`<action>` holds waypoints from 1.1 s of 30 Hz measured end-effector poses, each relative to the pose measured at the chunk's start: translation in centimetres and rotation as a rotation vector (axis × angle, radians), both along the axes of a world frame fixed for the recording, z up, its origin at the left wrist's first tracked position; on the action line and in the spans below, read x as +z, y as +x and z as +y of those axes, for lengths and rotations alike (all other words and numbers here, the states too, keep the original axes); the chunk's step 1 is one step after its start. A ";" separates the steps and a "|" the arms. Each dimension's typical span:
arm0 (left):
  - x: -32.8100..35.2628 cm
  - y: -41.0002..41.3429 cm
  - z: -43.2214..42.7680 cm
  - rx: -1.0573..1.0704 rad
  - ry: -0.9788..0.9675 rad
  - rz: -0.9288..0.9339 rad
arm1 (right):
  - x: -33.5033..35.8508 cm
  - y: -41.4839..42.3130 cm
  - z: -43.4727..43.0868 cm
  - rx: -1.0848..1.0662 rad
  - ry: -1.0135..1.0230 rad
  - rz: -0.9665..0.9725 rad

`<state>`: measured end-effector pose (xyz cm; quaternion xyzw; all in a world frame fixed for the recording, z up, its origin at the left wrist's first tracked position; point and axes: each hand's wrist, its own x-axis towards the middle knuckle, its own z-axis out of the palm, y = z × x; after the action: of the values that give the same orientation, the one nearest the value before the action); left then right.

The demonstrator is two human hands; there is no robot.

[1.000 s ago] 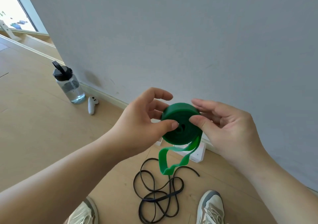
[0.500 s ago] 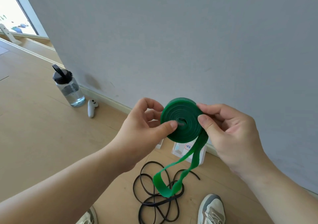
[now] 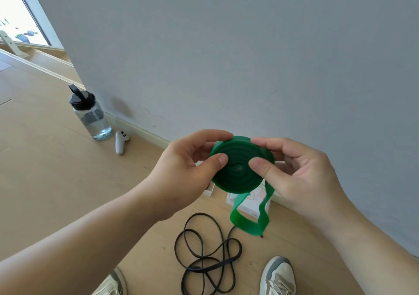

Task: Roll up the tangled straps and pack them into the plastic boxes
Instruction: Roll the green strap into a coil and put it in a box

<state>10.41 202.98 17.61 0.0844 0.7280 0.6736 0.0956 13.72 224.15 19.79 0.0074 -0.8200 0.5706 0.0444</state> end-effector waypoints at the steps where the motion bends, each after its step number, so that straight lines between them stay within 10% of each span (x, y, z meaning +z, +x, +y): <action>1: 0.0 0.0 0.0 0.014 0.055 -0.028 | 0.0 0.0 0.0 0.021 0.012 -0.017; 6: 0.0 0.7 0.9 0.021 0.267 -0.207 | 0.1 -0.1 -0.3 -0.030 -0.019 0.035; 15: 0.6 -0.1 -0.1 -0.138 -0.133 0.070 | 0.5 0.5 -0.4 0.027 0.059 -0.022; 33: 0.3 -0.1 0.0 0.041 -0.076 0.141 | 0.4 -0.4 0.4 0.075 -0.005 -0.136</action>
<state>10.28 203.02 17.93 0.1128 0.7595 0.6397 0.0335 13.35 224.57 20.19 -0.0006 -0.8188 0.5731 -0.0328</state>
